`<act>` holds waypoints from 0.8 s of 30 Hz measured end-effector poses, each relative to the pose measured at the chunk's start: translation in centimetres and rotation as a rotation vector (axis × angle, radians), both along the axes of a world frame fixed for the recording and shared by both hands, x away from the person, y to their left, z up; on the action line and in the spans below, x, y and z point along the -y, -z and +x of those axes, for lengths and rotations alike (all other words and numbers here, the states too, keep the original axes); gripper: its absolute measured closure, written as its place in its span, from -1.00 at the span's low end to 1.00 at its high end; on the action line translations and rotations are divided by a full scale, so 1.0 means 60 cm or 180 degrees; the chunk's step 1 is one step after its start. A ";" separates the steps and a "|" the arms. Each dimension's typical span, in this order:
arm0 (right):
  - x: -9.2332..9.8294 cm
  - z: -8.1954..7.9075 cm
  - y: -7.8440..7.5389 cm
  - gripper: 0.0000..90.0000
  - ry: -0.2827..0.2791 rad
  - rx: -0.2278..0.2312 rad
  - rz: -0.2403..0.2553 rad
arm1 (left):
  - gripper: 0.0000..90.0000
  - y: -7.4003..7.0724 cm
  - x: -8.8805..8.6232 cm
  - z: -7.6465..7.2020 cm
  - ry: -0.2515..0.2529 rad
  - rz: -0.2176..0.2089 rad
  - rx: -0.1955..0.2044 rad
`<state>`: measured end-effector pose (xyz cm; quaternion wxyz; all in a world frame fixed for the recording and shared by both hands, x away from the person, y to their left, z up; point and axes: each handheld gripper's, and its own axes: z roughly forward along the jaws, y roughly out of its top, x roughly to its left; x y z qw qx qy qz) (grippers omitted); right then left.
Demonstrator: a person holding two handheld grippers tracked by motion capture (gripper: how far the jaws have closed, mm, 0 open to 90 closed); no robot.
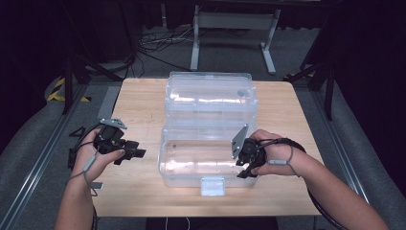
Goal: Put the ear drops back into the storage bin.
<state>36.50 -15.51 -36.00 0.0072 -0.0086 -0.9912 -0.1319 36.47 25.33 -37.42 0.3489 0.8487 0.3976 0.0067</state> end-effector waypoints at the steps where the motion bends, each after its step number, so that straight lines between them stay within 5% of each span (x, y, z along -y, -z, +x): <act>1: -0.002 -0.001 0.005 0.27 0.0019 0.0014 0.0010 | 0.12 0.000 -0.001 0.000 -0.0006 0.0001 0.0003; 18: -0.002 -0.008 0.074 0.56 0.0056 -0.0144 0.0016 | 0.00 -0.002 0.005 0.012 -0.0007 -0.0107 0.0225; 24: -0.001 -0.010 0.088 0.81 0.0029 -0.0150 0.0029 | -0.09 -0.006 0.013 0.014 0.0034 -0.0090 0.0290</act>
